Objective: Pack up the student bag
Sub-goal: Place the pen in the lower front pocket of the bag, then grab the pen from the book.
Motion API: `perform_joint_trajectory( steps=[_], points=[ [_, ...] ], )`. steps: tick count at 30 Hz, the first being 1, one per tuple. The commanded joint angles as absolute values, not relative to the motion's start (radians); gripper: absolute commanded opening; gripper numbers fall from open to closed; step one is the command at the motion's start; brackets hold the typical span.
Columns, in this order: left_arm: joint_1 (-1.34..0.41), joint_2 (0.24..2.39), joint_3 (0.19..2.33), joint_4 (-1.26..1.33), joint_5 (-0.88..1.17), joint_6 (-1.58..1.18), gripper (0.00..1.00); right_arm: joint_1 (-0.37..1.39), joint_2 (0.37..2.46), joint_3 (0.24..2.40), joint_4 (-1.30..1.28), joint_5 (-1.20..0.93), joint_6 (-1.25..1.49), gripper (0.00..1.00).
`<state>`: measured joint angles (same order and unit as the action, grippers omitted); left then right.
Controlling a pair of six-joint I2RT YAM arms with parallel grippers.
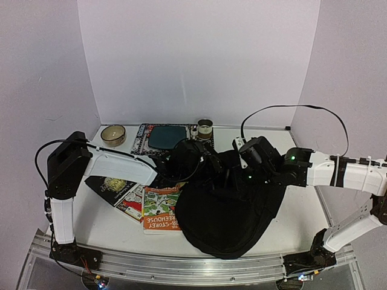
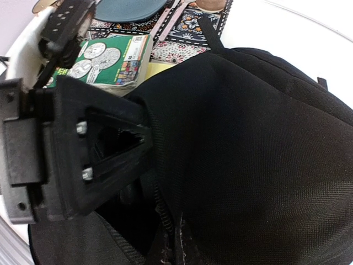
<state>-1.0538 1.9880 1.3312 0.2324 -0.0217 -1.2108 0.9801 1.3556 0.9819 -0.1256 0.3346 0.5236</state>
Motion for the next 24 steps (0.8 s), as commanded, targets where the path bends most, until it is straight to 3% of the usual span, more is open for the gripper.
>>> perform_joint_trajectory(
  steps=[1,6,10,17,24],
  points=[
    [-1.046,1.859,1.272,0.282,-0.032,-1.093,0.56,0.993,1.345,0.964,-0.115,0.426,0.505,0.0],
    [-1.046,1.744,1.162,0.24,-0.064,-0.985,0.79,0.994,1.346,0.963,-0.123,0.468,0.488,0.0],
    [-1.043,1.678,1.141,0.05,-0.136,-0.926,0.88,0.993,1.348,0.962,-0.128,0.481,0.481,0.0],
    [-1.02,1.572,1.104,-0.239,-0.23,-0.888,0.99,0.993,1.351,0.961,-0.132,0.479,0.479,0.0],
    [-0.987,1.421,1.008,-0.47,-0.315,-0.916,0.99,0.994,1.345,0.96,-0.135,0.472,0.48,0.0]
  ],
)
